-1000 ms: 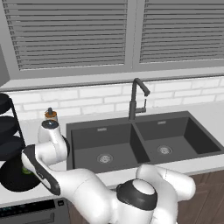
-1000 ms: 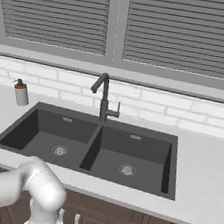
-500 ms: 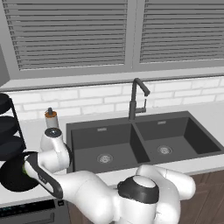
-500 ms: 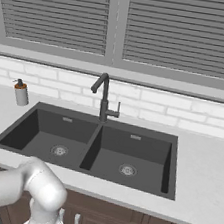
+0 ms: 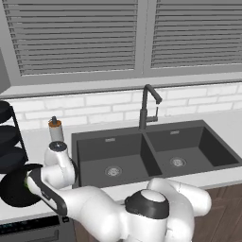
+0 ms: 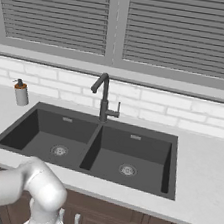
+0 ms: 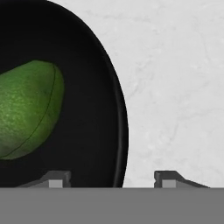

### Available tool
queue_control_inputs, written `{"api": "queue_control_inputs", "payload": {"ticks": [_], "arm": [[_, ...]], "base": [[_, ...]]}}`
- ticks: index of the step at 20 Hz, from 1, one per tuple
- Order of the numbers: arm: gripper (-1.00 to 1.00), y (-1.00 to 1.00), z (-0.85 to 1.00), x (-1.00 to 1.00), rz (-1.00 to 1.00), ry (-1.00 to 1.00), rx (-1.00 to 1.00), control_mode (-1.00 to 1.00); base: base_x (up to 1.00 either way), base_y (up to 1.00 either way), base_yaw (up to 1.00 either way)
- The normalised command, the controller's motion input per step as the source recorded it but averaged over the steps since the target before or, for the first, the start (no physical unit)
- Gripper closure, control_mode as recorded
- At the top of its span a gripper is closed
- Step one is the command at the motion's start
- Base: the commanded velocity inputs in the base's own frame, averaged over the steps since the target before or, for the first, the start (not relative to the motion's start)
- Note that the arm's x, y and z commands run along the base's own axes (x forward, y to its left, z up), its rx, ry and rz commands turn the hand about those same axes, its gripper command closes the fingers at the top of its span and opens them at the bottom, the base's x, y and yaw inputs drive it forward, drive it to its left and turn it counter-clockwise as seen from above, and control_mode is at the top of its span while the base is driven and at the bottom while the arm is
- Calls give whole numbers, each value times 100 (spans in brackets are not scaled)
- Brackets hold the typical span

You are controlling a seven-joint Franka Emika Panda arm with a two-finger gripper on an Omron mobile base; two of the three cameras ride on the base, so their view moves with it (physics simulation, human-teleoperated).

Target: Pick the avocado from the sink and place it in the bowl. Then pick the bowl and place it in the microwave. Then close the microwave door and press the start button.

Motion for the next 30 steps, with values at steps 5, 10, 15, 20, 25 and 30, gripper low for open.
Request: {"api": "queue_control_inputs", "payload": {"ticks": [5,10,15,20,25,30], "arm": [[100,0,0,0,0,0,0,-100],[100,-10,30,-34,-2,-1,3,-100],[100,-41,88,-55,-12,-1,5,-100],[100,-75,77,-26,-17,0,1,-100],[100,-96,44,-13,-21,-4,0,-100],[100,-98,42,-14,-21,-7,0,-100]], "base": [[0,0,0],[0,0,0],[0,0,0],[0,0,0],[0,0,0],[0,0,0]]}}
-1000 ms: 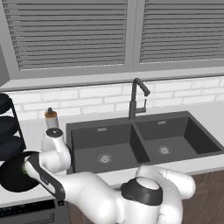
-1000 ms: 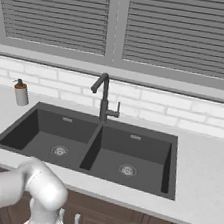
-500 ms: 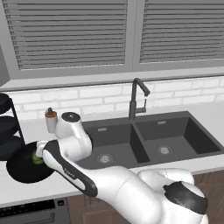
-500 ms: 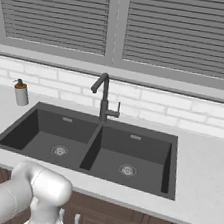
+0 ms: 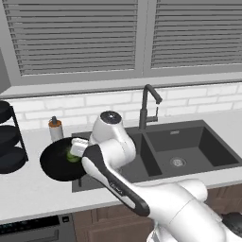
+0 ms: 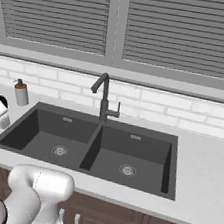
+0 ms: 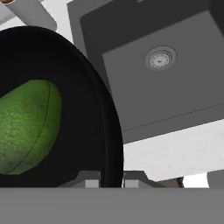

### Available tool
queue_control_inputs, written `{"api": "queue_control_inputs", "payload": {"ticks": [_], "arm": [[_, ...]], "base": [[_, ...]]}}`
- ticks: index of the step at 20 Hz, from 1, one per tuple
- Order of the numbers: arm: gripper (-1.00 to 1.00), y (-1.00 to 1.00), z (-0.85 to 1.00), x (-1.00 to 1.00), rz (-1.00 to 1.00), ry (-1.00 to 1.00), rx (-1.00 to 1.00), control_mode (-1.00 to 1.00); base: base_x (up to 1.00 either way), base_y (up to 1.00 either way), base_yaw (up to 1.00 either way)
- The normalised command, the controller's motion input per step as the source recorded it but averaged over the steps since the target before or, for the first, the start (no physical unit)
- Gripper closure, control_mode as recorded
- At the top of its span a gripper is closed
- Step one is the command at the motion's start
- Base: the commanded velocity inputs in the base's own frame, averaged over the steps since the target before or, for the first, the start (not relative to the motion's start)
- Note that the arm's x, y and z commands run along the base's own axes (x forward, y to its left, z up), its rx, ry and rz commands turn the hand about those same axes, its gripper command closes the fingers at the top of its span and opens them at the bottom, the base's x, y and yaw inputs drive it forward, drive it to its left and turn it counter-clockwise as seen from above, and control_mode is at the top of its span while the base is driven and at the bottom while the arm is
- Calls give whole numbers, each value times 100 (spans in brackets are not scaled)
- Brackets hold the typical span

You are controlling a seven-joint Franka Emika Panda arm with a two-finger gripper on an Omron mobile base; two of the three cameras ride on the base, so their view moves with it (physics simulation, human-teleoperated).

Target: Pick the avocado from the sink and place it in the bowl. Then pick the bowl and place it in the microwave. Then close the microwave door and press the start button.

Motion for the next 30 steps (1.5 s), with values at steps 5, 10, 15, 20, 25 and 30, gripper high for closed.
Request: {"api": "queue_control_inputs", "payload": {"ticks": [5,10,15,20,25,30], "arm": [[100,-99,35,-26,-19,-5,0,-100],[100,-97,34,-35,-20,-3,2,-100],[100,-88,51,-41,-21,-2,1,-100],[100,-84,59,-41,-21,-1,1,-100],[100,-39,37,-29,-17,0,2,-100],[100,-3,3,-11,-11,0,0,-100]], "base": [[0,0,0],[0,0,0],[0,0,0],[0,0,0],[0,0,0],[0,0,0]]}}
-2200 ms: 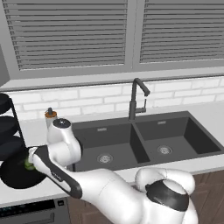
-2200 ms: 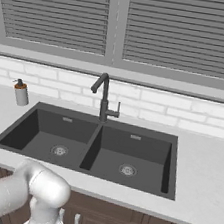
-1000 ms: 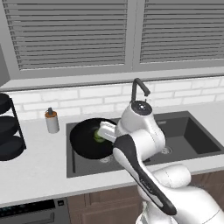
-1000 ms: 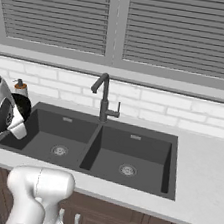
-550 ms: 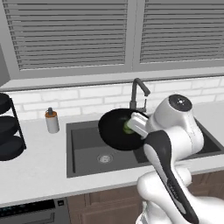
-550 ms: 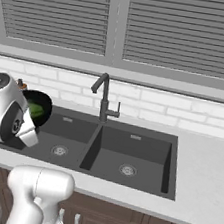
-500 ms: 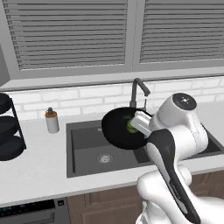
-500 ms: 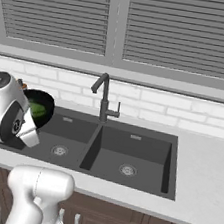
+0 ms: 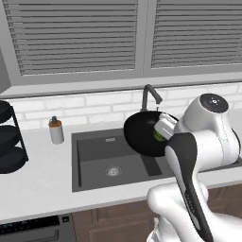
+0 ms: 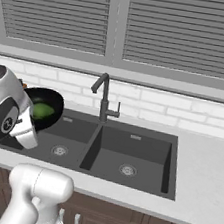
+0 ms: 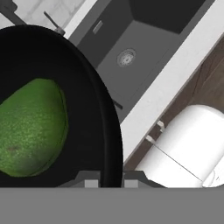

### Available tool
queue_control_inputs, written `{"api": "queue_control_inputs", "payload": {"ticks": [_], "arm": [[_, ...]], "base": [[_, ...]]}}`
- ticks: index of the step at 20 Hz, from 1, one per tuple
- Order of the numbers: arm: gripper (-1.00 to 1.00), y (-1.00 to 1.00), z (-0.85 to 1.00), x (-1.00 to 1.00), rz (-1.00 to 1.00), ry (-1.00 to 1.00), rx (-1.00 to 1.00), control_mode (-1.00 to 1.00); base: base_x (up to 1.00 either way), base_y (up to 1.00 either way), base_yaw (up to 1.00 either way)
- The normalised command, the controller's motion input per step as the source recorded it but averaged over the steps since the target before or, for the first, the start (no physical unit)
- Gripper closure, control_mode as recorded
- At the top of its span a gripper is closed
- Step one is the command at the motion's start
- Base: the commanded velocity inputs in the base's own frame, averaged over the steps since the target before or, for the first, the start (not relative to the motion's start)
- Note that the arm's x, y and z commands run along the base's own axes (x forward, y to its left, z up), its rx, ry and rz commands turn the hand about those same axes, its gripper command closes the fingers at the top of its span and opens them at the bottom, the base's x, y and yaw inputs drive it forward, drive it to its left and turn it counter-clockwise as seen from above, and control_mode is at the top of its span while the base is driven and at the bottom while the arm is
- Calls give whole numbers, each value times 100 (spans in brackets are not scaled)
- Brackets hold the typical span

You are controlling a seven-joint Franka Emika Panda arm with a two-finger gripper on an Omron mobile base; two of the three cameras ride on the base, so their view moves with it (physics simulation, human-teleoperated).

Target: Pick the avocado from the sink and place it in the bowl. Then pick the bowl and place it in the microwave. Then close the microwave door and press the start button.

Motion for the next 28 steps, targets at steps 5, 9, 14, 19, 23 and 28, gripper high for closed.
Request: {"api": "queue_control_inputs", "payload": {"ticks": [5,9,14,19,23,28], "arm": [[100,0,0,0,0,0,0,-100],[100,0,0,0,0,0,0,-100],[100,0,0,0,0,0,0,100],[100,0,0,0,0,0,0,100],[100,0,0,0,0,0,0,100],[100,0,0,0,0,0,0,100]], "base": [[0,0,0],[0,0,0],[-9,0,-13],[-18,-4,-38],[-28,-15,-48],[-32,-5,-75]]}}
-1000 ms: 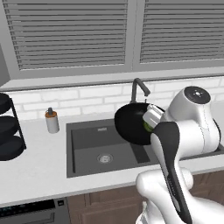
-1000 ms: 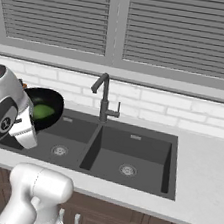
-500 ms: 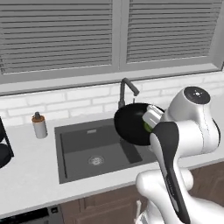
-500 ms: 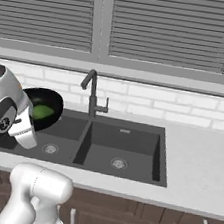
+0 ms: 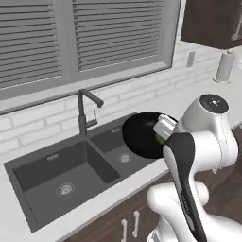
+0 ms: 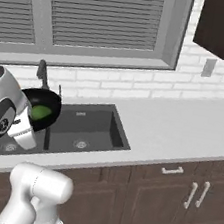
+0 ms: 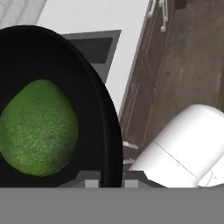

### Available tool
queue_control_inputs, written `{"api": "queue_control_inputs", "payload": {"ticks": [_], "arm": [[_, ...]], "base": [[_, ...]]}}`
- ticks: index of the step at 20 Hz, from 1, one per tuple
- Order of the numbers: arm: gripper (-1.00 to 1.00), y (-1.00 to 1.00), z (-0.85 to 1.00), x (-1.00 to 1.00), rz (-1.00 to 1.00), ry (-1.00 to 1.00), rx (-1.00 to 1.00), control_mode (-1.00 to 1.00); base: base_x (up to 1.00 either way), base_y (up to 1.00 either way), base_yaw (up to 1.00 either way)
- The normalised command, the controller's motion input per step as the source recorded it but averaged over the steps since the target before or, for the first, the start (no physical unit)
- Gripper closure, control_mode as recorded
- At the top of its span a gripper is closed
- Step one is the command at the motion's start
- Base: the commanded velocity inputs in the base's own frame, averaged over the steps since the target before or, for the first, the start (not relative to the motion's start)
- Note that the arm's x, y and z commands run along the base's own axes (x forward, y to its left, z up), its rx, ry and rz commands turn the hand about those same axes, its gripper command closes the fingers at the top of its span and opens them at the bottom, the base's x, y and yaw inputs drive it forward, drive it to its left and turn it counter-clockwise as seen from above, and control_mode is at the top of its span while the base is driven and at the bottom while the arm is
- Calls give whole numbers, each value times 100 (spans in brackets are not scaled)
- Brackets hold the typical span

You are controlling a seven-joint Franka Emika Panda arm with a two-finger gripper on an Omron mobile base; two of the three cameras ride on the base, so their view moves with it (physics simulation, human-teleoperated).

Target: Pick the avocado from the sink and place it in the bowl. Then pick the bowl and place it in the microwave. Then close the microwave door and press the start button.

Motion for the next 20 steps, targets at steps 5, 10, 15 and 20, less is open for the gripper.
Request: {"api": "queue_control_inputs", "payload": {"ticks": [5,10,15,20], "arm": [[100,0,0,0,0,0,0,100],[100,0,0,0,0,0,0,100],[100,0,0,0,0,0,0,100],[100,0,0,0,0,0,0,100]], "base": [[-15,0,-95],[-9,0,-97],[-4,0,-96],[0,0,-93]]}}
